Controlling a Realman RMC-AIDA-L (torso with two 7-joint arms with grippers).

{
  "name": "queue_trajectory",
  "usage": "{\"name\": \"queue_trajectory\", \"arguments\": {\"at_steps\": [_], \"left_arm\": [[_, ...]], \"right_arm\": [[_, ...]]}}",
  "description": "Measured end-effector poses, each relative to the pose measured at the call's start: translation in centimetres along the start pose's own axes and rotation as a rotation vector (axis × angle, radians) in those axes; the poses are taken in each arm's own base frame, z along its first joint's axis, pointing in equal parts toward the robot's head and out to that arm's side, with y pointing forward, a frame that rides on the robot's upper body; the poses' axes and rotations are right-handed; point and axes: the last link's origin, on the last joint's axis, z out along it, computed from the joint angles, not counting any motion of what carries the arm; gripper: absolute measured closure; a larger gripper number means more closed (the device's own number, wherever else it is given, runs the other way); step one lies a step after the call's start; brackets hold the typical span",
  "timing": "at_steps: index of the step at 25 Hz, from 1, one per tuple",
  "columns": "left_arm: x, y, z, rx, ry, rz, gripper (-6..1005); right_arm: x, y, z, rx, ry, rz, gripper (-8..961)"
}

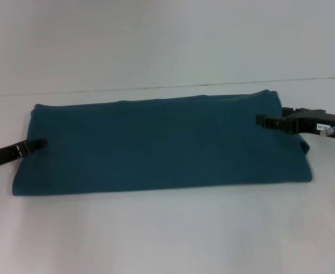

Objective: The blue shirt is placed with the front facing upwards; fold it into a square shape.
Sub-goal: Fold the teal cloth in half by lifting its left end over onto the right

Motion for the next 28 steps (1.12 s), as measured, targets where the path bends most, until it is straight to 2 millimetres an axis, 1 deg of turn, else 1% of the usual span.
{"name": "queue_trajectory", "arguments": {"at_steps": [12,28], "left_arm": [[-0.11,-0.08,0.08,0.007,-0.001,-0.001,174],[-0.2,0.4,0.45,-0.005,-0.013,-0.01,174]], "right_arm": [[-0.01,0.0,0.0,0.0,0.0,0.0,23],[-0.01,0.0,0.0,0.0,0.0,-0.001,23]]}}
